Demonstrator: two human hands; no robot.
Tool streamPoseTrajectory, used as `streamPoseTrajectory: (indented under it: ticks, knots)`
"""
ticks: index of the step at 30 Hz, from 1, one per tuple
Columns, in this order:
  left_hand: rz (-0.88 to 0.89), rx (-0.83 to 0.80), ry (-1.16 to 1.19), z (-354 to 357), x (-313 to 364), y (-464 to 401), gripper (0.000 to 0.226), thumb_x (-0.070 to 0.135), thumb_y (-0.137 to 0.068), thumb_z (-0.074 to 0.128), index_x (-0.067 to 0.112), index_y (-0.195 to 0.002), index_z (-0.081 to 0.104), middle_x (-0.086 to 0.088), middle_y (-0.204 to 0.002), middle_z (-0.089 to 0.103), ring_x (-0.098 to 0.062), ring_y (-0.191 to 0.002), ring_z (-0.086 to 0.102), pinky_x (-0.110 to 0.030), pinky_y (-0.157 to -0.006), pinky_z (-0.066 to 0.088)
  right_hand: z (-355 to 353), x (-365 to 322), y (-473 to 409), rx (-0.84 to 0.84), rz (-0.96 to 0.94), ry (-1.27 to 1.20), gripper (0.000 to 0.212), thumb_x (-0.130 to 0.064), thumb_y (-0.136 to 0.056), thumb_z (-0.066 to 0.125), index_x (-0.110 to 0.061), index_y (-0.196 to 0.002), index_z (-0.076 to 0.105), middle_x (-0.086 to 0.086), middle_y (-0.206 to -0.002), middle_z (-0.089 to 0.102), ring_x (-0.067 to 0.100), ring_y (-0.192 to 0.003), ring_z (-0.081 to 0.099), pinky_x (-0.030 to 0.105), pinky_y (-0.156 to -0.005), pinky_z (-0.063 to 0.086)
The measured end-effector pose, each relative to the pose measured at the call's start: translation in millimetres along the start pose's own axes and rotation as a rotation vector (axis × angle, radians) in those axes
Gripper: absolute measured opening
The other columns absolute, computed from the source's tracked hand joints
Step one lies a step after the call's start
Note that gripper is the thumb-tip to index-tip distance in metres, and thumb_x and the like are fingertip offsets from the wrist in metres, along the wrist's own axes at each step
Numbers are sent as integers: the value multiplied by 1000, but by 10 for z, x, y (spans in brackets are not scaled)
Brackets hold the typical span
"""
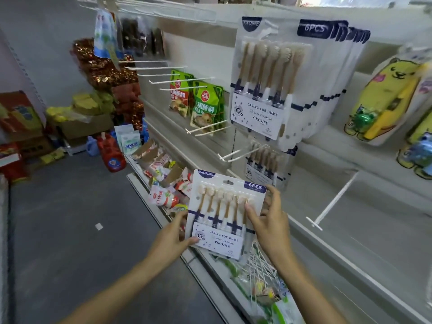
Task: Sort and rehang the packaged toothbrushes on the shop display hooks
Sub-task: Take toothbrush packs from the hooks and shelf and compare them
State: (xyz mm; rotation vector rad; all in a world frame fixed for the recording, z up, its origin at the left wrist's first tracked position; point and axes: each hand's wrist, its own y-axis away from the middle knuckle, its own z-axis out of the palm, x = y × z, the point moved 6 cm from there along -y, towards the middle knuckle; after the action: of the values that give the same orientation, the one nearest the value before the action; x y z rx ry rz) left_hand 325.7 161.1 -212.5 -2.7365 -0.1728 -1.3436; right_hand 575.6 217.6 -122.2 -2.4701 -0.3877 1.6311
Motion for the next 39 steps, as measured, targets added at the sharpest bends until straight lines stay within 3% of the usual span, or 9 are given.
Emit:
streamPoseTrajectory:
  ticks: [4,10,14,19,24,27,30,32,39]
  knots:
    - [38,-56,-14,26,-43,-297,72,31,-81,81,48,-134,35,20,-104,64,5,-79,67,-15,-67,50,38,6,-144,63,-26,88,60,-44,-90,69,-48,-137,31,-36,-108,60,6,-99,69,42,-82,60]
    - [97,-144,24,6,-220,-762,72,33,-79,82,52,-133,37,25,-108,66,5,-83,65,-20,-71,51,136,29,-302,152,-13,104,58,-35,-91,71,-42,-136,36,-55,-103,54,-10,-92,66,13,-73,53]
    - [155,-206,31,-28,-273,-999,68,29,-81,81,56,-125,36,56,-110,49,14,-92,61,-16,-75,51,290,34,-411,205,19,127,59,-42,-89,69,-38,-139,37,-53,-105,56,-4,-93,69,22,-77,57]
    - [207,-249,67,-86,-360,-1307,63,29,-83,80,47,-128,40,56,-109,50,11,-92,65,-12,-71,48,452,19,-528,275,39,156,60,-45,-90,66,-36,-141,37,-51,-103,57,-3,-94,68,28,-78,58]
    - [254,-299,81,-111,-353,-1588,62,28,-85,78,59,-121,38,49,-108,57,10,-92,65,-12,-74,50,541,48,-604,370,72,179,60,-45,-91,65,-32,-143,39,-49,-102,58,-6,-94,66,33,-80,58]
    - [267,-337,75,-42,-336,-1758,62,26,-86,77,59,-120,36,29,-104,66,12,-93,63,-8,-70,48,539,79,-675,414,88,183,54,-41,-92,65,-35,-139,40,-49,-105,57,1,-85,69,38,-75,60]
    - [258,-376,79,62,-300,-1975,60,29,-87,76,52,-128,38,21,-112,66,8,-89,66,-14,-72,53,499,138,-796,469,92,190,50,-41,-93,64,-34,-136,41,-26,-101,68,7,-80,70,39,-70,59]
    - [269,-392,59,162,-268,-2142,60,32,-87,76,41,-134,40,18,-114,66,2,-89,68,-29,-80,57,456,154,-890,505,91,259,53,-42,-94,63,-29,-139,39,-13,-88,65,13,-66,64,38,-59,54]
    - [346,-428,-83,515,63,-2623,64,37,-89,71,21,-139,35,0,-124,67,-20,-107,67,-36,-85,54,225,385,-1286,592,180,308,53,-9,-93,64,-22,-138,38,-4,-92,66,18,-74,63,31,-61,49]
